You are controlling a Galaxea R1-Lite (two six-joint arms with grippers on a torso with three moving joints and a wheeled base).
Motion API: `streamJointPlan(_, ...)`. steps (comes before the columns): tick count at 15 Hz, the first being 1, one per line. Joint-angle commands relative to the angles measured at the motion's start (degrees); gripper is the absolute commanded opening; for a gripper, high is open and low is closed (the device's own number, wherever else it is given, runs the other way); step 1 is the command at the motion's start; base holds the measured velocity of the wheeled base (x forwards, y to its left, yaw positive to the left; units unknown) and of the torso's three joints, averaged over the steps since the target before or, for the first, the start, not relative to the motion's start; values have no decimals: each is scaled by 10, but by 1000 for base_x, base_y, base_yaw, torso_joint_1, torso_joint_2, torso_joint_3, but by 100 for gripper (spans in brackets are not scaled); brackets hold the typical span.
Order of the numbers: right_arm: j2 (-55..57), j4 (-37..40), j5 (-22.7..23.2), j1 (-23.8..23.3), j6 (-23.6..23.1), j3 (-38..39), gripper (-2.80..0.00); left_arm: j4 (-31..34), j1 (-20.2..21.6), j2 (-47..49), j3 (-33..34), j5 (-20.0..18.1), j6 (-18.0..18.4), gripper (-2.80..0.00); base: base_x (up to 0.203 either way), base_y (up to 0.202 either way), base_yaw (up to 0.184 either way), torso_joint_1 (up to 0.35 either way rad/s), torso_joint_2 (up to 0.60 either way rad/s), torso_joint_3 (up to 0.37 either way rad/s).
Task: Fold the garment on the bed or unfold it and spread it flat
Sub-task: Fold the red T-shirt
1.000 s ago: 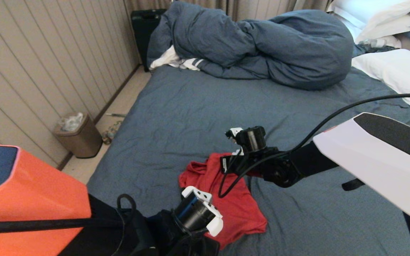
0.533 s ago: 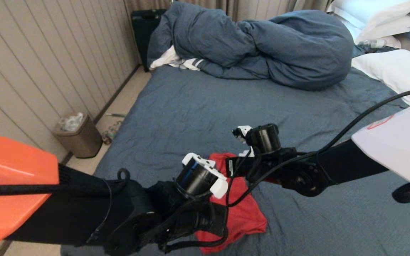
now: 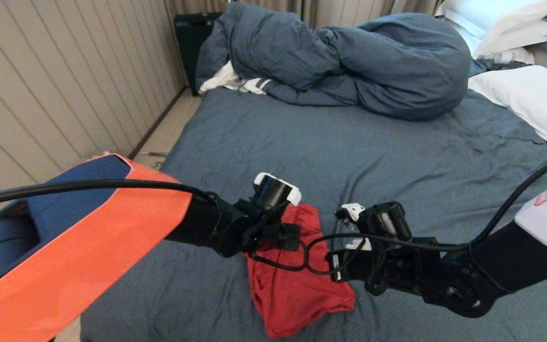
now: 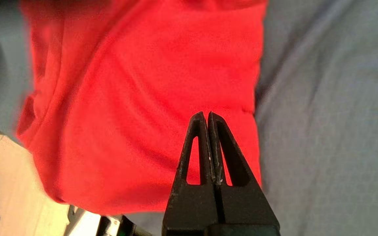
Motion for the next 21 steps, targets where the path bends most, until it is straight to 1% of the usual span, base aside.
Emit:
streamJointPlan(1,7,-6,0,2,1,23,-280,0,27,53,-25,1,5,-280,0,0,0,0,0,0)
streamJointPlan(2,13,-7,0,2,1,28,-280,0,37,60,-29,1,12,-280,0,0,0,0,0,0)
streamJointPlan(5,32,-9,-1,-3,1,34,-280,-1,59,81,-43,1,17,-280,0,0,0,0,0,0)
streamJointPlan(8,53,-25,-4,-14,1,48,-280,0,62,68,-36,1,19,-280,0,0,0,0,0,0)
streamJointPlan(9,55,-47,-5,-19,0,66,-280,0,62,50,-29,1,18,-280,0,0,0,0,0,0)
streamJointPlan(11,59,-86,-6,-26,-2,101,-280,-1,62,10,-5,1,18,-280,0,0,0,0,0,0)
streamJointPlan(13,57,-107,-6,-29,-4,127,-280,-2,61,-30,27,0,17,-280,0,0,0,0,0,0)
streamJointPlan(17,48,-114,-7,-42,-5,155,-280,-3,61,-93,85,0,17,-280,0,0,0,0,0,0)
streamJointPlan(18,45,-114,-7,-44,-5,157,-280,-3,61,-97,90,0,16,-280,0,0,0,0,0,0)
streamJointPlan(19,29,-114,-7,-46,-3,163,-280,-3,62,-114,106,0,14,-280,0,0,0,0,0,0)
streamJointPlan(21,-47,-111,-7,-49,-4,171,-280,-5,64,-184,160,0,11,-280,0,0,0,0,0,0)
